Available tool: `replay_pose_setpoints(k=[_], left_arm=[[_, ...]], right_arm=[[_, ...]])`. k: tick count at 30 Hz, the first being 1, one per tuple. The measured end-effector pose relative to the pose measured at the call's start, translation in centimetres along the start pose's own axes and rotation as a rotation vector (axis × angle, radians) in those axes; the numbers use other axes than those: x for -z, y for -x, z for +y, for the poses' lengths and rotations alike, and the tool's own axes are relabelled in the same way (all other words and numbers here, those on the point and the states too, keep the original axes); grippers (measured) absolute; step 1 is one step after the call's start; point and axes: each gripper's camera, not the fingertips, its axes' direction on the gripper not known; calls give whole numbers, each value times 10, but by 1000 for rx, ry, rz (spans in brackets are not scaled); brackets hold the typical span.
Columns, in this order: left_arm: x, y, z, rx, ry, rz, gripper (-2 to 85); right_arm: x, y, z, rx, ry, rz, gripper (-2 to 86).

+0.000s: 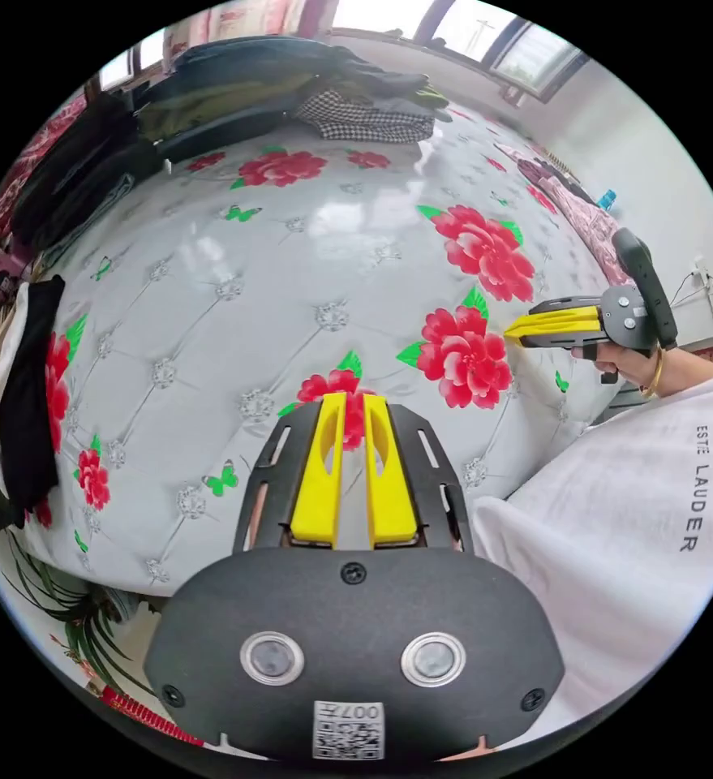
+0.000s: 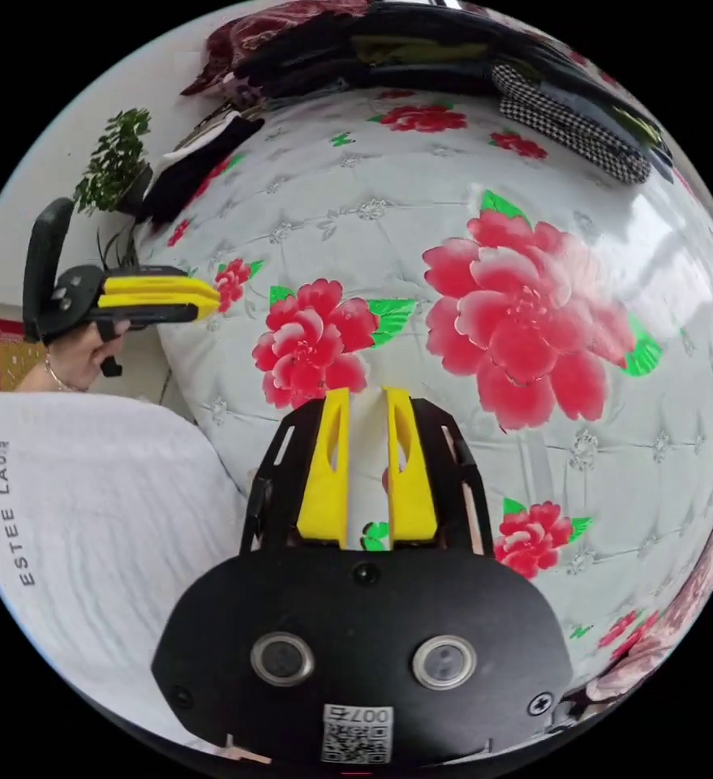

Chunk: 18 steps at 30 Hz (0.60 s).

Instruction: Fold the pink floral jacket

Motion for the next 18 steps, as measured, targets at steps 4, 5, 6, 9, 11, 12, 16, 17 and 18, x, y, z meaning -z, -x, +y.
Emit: replay_pose_setpoints(k=[4, 5, 6, 9, 11, 12, 16, 17, 18], left_arm=[[-14, -61, -15, 4, 85, -40, 21], [-20, -75, -18, 14, 114, -63, 16], [-24, -82, -19, 19, 131, -70, 14], [-39, -110, -23, 41, 169, -133, 5], [-42, -125, -25, 4, 165, -209, 0], [-42, -127, -25, -3, 165, -220, 0], [-44, -129, -28, 19, 166, -226, -1], [-45, -128, -29, 29, 172, -223, 0], [-45, -128, -30, 33, 176, -223, 0]], right_arm=[[34, -58, 51, -228, -158, 19, 75], [53, -81, 82, -309, -256, 104, 80], [63, -94, 99, -357, -291, 157, 82], [114, -163, 198, -642, -420, 484, 93], [155, -213, 286, -897, -457, 752, 102], [165, -225, 308, -957, -457, 794, 104], [204, -299, 432, -1269, -457, 757, 111], [199, -319, 455, -1325, -428, 682, 105], [194, -328, 464, -1349, -411, 643, 102]])
